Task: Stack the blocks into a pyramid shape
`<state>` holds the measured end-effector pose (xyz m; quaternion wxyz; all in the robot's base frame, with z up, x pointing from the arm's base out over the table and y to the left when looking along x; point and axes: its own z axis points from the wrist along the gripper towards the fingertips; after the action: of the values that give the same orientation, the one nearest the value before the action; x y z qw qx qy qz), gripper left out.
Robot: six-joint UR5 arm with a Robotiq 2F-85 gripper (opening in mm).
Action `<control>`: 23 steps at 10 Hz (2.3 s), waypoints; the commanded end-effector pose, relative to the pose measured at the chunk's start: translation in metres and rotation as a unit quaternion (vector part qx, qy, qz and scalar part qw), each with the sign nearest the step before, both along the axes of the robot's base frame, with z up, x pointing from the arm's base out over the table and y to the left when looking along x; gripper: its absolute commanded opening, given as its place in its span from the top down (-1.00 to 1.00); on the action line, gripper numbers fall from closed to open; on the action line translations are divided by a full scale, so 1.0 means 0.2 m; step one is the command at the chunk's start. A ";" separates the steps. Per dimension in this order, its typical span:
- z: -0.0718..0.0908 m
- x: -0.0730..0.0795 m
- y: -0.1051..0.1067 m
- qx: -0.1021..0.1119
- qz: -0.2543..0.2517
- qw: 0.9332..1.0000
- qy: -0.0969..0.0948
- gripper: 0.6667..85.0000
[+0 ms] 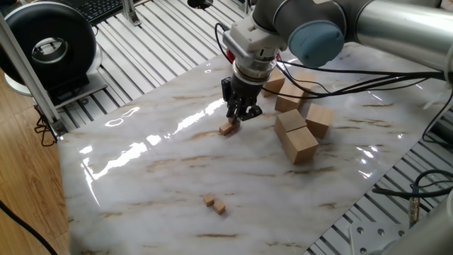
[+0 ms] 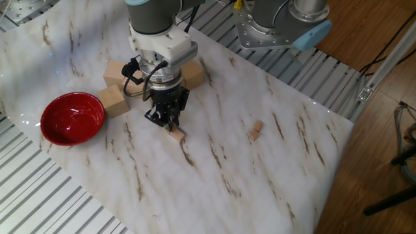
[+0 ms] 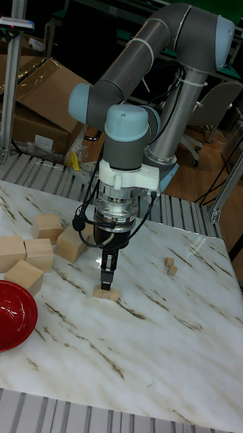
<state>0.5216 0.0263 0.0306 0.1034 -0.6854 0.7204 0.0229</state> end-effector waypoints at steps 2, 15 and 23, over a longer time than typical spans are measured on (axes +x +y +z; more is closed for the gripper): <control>0.01 0.02 0.01 0.006 -0.001 1.000 -0.003 0.38; 0.06 0.04 0.00 -0.014 -0.017 1.000 0.007 -0.01; 0.36 0.02 0.36 0.008 -0.239 0.967 0.092 0.01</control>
<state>0.5317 0.0718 0.0872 0.0499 -0.5580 0.8272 0.0438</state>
